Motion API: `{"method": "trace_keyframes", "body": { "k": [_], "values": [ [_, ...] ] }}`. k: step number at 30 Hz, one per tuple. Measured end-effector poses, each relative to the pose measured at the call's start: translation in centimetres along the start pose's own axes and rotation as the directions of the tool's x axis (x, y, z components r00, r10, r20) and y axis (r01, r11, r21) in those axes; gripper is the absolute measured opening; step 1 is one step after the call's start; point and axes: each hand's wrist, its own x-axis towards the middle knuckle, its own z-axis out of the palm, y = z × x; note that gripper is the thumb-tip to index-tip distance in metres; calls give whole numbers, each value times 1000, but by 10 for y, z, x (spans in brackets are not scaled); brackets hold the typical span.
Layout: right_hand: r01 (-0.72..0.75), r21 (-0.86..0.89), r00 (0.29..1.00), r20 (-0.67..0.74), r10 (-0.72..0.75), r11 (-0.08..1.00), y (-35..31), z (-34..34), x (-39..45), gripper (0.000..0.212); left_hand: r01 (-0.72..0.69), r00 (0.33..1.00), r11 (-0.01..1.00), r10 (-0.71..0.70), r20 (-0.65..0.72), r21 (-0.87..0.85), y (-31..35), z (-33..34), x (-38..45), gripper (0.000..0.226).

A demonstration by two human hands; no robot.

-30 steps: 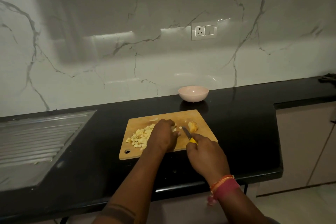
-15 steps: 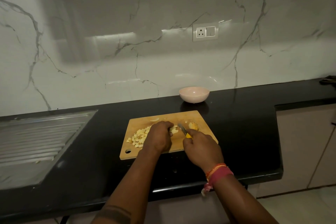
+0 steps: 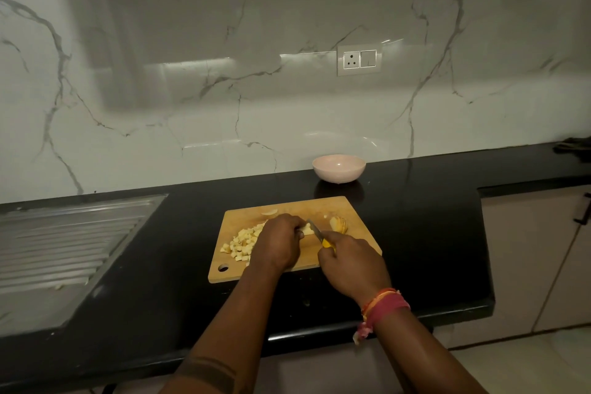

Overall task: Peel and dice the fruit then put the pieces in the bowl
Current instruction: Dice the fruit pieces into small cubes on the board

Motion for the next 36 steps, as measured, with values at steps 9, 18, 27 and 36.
{"method": "trace_keyframes", "body": {
  "k": [9,18,27,36],
  "values": [
    [-32,-24,999,-37,31,999,2,2,-2,46,-19,1000,999,18,-25,-44,0,3,0,29],
    [7,-80,998,-58,-12,997,-3,3,-10,51,-102,995,991,102,6,83,-6,10,4,30],
    [-2,-60,998,-56,-1,998,-4,4,-12,55,-101,995,994,101,-2,48,-8,13,7,31],
    [7,-85,999,-47,-11,996,-5,7,-11,54,-112,994,993,113,-9,39,-8,13,6,32]
  ]
}}
